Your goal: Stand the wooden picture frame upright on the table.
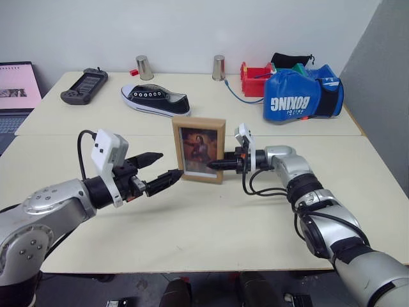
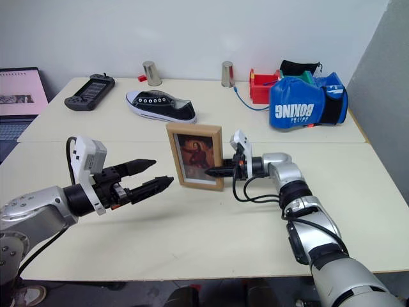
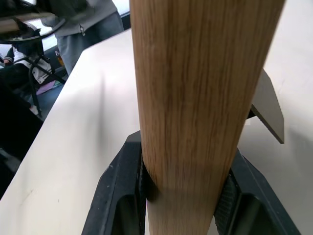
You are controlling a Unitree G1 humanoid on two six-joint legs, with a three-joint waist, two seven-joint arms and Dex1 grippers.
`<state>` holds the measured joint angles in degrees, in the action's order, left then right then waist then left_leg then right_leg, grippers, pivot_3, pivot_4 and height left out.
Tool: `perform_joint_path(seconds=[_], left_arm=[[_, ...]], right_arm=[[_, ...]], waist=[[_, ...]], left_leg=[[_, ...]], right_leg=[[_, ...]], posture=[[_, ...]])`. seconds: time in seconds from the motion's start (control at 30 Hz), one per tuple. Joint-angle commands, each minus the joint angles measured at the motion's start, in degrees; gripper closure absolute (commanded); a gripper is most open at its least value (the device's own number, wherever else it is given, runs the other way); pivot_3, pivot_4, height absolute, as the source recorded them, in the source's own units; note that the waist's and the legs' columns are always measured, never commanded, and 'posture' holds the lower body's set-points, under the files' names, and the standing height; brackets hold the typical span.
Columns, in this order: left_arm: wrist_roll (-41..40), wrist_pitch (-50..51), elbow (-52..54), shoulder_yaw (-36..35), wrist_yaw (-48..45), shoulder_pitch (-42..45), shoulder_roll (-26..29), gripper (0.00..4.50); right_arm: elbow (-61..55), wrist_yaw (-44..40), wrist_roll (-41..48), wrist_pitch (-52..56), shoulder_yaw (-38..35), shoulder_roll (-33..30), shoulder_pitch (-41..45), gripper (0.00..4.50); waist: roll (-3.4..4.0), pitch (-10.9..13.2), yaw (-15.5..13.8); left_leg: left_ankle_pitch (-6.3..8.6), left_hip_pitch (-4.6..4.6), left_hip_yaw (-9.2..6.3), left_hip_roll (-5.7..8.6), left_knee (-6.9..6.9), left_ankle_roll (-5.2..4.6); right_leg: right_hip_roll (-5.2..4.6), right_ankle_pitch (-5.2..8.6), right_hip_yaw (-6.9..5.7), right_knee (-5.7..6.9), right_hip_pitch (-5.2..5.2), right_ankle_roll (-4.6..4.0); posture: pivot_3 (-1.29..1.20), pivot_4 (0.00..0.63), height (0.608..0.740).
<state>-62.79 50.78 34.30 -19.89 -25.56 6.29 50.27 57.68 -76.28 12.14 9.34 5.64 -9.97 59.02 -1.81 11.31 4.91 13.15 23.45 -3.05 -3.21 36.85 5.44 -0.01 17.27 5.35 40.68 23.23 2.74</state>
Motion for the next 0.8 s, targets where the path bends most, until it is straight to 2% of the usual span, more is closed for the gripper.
perform_joint_path(seconds=[0.03,0.1,0.13,0.47,0.5,0.67,0.8], left_arm=[[0.18,-0.93,2.25,-1.43,0.61,-0.3,-0.49,0.01],[0.16,-1.01,1.97,-1.37,0.89,-0.09,-0.74,0.0],[0.38,-1.05,1.84,-1.24,0.82,0.01,-0.75,0.0],[4.15,-2.24,-0.47,-0.06,-1.66,0.91,-0.92,0.0],[4.39,-2.33,-0.57,0.06,-1.87,0.96,-0.99,0.0],[5.91,-2.7,-1.95,1.13,-3.28,2.27,-1.2,0.0],[6.53,-1.52,-3.92,0.55,-5.04,2.82,0.52,0.0]], right_arm=[[0.2,-0.34,-0.25,-1.25,-1.2,-0.01,1.89,3.15],[0.55,-0.18,-0.02,-0.84,-1.53,0.06,1.97,2.5],[0.68,0.04,0.01,-0.83,-1.64,0.08,1.96,2.44],[-0.61,-0.13,-0.59,-0.48,-1.42,-2.37,0.65,0.14],[-0.75,-0.07,-0.64,-0.48,-1.4,-2.67,0.55,0.01],[-5.47,-2.04,-0.81,1.78,-0.53,-6.16,-2.21,0.01],[-16.73,-4.7,-1.91,4.99,1.31,-12.92,-7.26,0.01]], waist=[[0.0,0.0,-0.01],[0.0,0.0,-0.01],[0.0,0.0,-0.01],[0.0,0.0,-0.03],[0.0,0.0,-0.04],[0.0,0.0,-0.09],[0.0,0.0,-0.18]], left_leg=[[0.0,0.0,-0.01,-0.02,0.0,0.0],[0.0,0.0,-0.01,-0.06,0.01,0.0],[0.0,0.0,-0.01,-0.06,0.02,0.0],[0.0,0.0,0.0,-0.15,0.01,0.0],[0.0,0.0,0.01,-0.15,0.01,0.0],[0.0,0.0,0.02,-0.16,-0.01,0.0],[0.0,0.01,0.02,-0.17,-0.01,0.0]], right_leg=[[0.02,0.0,-0.03,0.0,0.0,0.0],[0.06,0.0,-0.02,0.0,0.0,0.0],[0.06,0.0,-0.02,0.0,0.0,0.0],[0.15,0.0,-0.01,-0.07,0.0,0.0],[0.15,0.0,-0.01,-0.08,-0.01,0.0],[0.16,0.0,-0.01,-0.12,-0.02,0.0],[0.17,0.0,-0.01,-0.16,-0.02,0.0]], posture=[[0.0,0.15,0.74],[0.0,0.15,0.74],[0.0,0.15,0.74],[0.0,0.15,0.74],[0.0,0.15,0.74],[0.0,0.15,0.74],[0.0,0.15,0.74]])
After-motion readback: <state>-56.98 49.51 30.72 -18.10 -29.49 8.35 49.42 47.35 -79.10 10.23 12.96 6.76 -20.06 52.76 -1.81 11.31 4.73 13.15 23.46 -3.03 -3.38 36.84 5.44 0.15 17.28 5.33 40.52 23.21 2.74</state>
